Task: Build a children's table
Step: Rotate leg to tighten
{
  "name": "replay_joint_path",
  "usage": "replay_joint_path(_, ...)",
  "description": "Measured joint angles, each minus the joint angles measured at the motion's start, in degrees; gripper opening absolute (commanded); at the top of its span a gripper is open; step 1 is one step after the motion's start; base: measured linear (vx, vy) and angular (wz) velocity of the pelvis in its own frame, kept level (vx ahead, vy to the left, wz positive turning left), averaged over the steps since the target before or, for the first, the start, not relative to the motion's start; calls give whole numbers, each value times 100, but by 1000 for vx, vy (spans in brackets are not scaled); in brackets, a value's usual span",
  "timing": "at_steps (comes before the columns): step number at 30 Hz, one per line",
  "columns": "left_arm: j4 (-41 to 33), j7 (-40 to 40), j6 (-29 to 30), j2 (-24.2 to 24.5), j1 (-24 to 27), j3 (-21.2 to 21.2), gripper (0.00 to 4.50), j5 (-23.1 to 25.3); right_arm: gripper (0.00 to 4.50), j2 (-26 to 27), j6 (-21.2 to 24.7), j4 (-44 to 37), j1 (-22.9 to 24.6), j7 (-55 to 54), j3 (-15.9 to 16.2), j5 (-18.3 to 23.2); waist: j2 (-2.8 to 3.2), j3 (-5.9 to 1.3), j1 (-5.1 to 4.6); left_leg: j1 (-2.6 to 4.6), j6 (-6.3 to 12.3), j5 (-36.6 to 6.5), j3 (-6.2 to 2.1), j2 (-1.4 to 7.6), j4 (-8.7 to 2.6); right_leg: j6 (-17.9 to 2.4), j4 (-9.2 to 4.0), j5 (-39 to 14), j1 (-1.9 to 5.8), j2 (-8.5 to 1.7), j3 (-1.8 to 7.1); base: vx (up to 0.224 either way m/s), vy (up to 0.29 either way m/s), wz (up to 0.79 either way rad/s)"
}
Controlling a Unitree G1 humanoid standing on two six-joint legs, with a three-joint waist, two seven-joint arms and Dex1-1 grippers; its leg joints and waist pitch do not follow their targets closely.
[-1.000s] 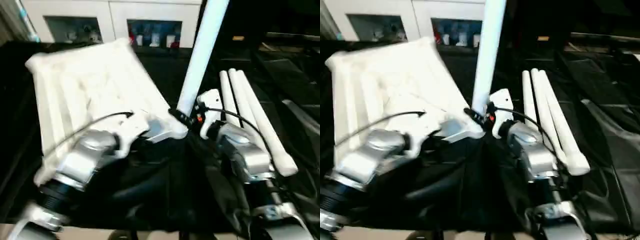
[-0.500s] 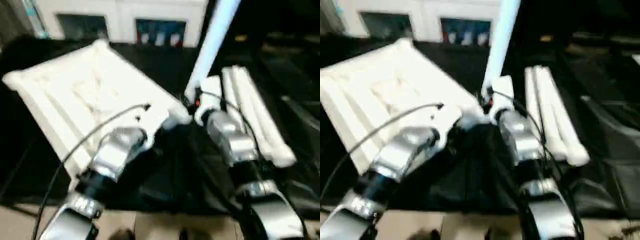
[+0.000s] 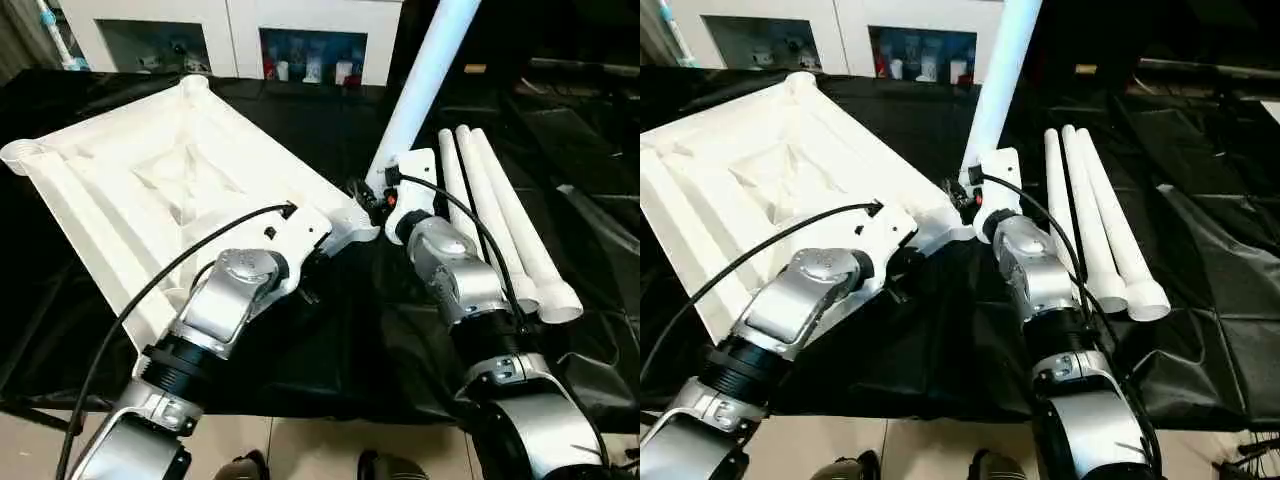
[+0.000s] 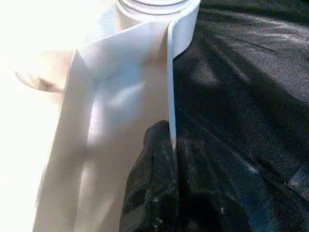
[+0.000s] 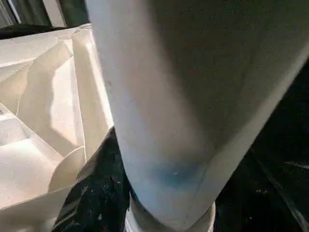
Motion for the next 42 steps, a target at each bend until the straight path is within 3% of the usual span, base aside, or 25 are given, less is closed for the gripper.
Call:
replay_joint_path(8,-116,-534,-297,337,64,-72,0,-66,186,-136,-77,11,-10,687,1,21,4,5,-8,-8,5,4,13,21,-22,11,0,33,-33,6,-13,0,0,0)
replay_joint_path(16,-681,-1892,-896,1497,479,-58,0,-429,186,-1013,313,-1155,449,2716,712,191,-13,-30,0,-8,45,59,137,135,5,84,3,275,-36,34,-21,64,-21,1)
replay_joint_path(18,-755,-2408,-1122,1893,617,44,0,-631,186,-1223,325,-1396,530,3303,904,301,-8,-45,-8,-17,31,55,136,187,31,75,3,244,-37,91,-16,102,-18,-7)
replay_joint_path(21,-807,-2789,-1250,2235,645,109,0,-658,186,-1272,410,-1506,529,3757,939,368,-33,-63,-40,-25,33,41,133,210,41,60,35,228,-73,121,-8,51,-12,-2)
replay_joint_path(26,-820,-2927,-1267,2368,645,121,0,-711,186,-1274,494,-1529,524,3883,956,409,-36,-65,-86,-30,7,27,135,213,45,20,40,203,-78,122,-3,-10,1,0)
replay_joint_path(34,-798,-3060,-1272,2421,731,75,0,-714,186,-1303,558,-1657,625,3889,1182,369,-37,-63,-72,6,-77,28,142,222,60,14,45,200,-24,116,1,-46,2,0)
replay_joint_path(42,-800,-3124,-1282,2463,761,35,0,-714,186,-1362,567,-1704,625,3992,1326,240,-89,-110,-66,6,-59,44,147,227,59,14,45,200,-19,116,-2,0,0,0)
